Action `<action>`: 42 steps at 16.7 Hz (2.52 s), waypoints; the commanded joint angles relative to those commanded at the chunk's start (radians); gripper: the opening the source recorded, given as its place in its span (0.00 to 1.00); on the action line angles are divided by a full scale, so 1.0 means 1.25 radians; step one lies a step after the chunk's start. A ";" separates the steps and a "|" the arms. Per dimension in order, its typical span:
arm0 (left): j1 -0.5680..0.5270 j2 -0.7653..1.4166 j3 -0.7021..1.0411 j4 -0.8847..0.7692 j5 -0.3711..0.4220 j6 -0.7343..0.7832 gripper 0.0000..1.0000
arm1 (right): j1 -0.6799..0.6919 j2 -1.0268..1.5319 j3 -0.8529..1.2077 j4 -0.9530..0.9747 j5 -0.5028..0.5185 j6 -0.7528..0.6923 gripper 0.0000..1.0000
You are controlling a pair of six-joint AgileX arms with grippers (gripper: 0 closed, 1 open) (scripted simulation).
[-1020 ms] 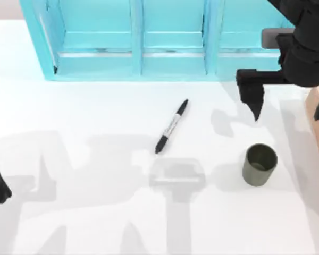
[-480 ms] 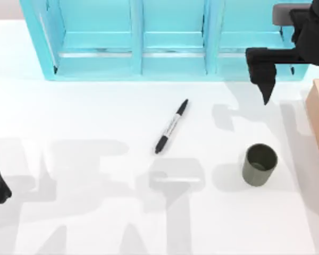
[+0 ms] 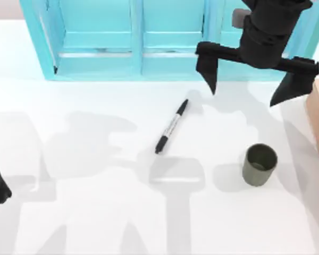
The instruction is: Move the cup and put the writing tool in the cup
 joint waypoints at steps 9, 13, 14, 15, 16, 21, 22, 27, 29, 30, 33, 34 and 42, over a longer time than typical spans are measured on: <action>0.000 0.000 0.000 0.000 0.000 0.000 1.00 | 0.081 0.225 0.105 0.203 -0.052 0.292 1.00; 0.000 0.000 0.000 0.000 0.000 0.000 1.00 | 0.078 0.224 0.101 0.204 -0.051 0.290 1.00; 0.000 0.000 0.000 0.000 0.000 0.000 1.00 | 0.079 0.230 0.098 0.214 -0.051 0.291 1.00; 0.000 0.000 0.000 0.000 0.000 0.000 1.00 | 0.081 0.240 0.092 0.230 -0.052 0.292 1.00; 0.000 0.000 0.000 0.000 0.000 0.000 1.00 | 0.084 0.252 0.085 0.250 -0.051 0.294 1.00; 0.000 0.000 0.000 0.000 0.000 0.000 1.00 | 0.096 0.329 0.039 0.375 -0.048 0.306 1.00; 0.000 0.000 0.000 0.000 0.000 0.000 1.00 | 0.098 0.341 0.032 0.395 -0.048 0.308 1.00; 0.000 0.000 0.000 0.000 0.000 0.000 1.00 | 0.100 0.353 0.025 0.414 -0.047 0.310 1.00; 0.000 0.000 0.000 0.000 0.000 0.000 1.00 | 0.100 0.353 0.025 0.414 -0.047 0.310 0.85; 0.000 0.000 0.000 0.000 0.000 0.000 1.00 | 0.100 0.353 0.025 0.414 -0.047 0.310 0.77; 0.000 0.000 0.000 0.000 0.000 0.000 1.00 | 0.100 0.353 0.025 0.414 -0.047 0.310 0.55; 0.000 0.000 0.000 0.000 0.000 0.000 1.00 | 0.100 0.353 0.025 0.414 -0.047 0.310 0.47; 0.000 0.000 0.000 0.000 0.000 0.000 1.00 | 0.100 0.353 0.025 0.414 -0.047 0.310 0.00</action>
